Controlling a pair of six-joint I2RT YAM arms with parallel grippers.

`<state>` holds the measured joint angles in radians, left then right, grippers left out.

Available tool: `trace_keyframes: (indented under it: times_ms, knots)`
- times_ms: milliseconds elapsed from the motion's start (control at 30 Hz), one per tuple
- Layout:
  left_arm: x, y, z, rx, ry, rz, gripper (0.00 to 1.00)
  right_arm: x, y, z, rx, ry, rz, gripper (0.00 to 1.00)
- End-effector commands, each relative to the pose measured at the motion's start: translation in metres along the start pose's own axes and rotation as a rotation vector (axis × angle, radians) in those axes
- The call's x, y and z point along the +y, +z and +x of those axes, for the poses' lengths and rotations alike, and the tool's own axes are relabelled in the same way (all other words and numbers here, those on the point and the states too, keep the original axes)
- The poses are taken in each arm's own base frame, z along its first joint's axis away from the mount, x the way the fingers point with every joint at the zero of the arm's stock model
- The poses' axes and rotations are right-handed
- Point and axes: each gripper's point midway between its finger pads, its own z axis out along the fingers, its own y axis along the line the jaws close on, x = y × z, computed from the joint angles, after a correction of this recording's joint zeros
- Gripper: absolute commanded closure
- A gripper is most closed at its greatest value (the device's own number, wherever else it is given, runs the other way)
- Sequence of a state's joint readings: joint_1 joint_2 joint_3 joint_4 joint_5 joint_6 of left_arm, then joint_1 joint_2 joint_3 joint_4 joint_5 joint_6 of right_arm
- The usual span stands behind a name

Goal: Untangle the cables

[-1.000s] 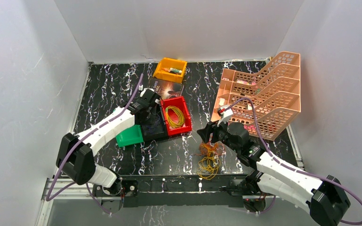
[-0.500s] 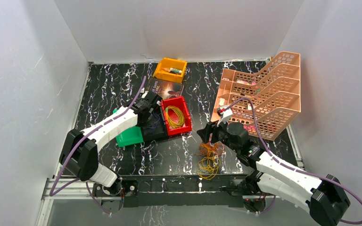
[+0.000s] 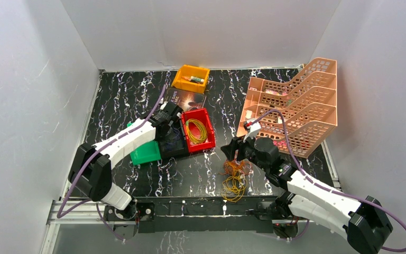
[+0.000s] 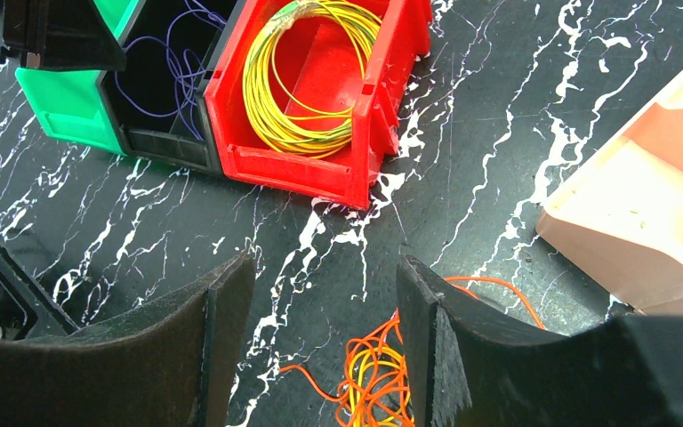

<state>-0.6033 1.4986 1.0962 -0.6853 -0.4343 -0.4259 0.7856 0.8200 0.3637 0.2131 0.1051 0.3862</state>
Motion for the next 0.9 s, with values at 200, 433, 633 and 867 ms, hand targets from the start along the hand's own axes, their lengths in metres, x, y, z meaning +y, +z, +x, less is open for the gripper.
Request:
trace_keyframes:
  times_ms: [200, 433, 633, 867]
  knots:
    - [-0.005, 0.008, -0.038, -0.071, 0.001, 0.004, 1.0, 0.007, 0.001, -0.024, -0.074, 0.002, -0.019, 0.32]
    - [-0.007, 0.049, -0.045, -0.026, -0.013, 0.015, 1.0, 0.006, -0.001, -0.024, -0.075, -0.004, -0.01, 0.32]
    - [-0.001, 0.054, -0.049, -0.024, -0.004, -0.007, 1.0, 0.004, -0.002, -0.026, -0.082, -0.006, 0.001, 0.32]
    - [0.011, 0.026, -0.068, -0.089, -0.025, -0.012, 0.81, 0.003, -0.001, -0.027, -0.084, -0.003, 0.006, 0.32]
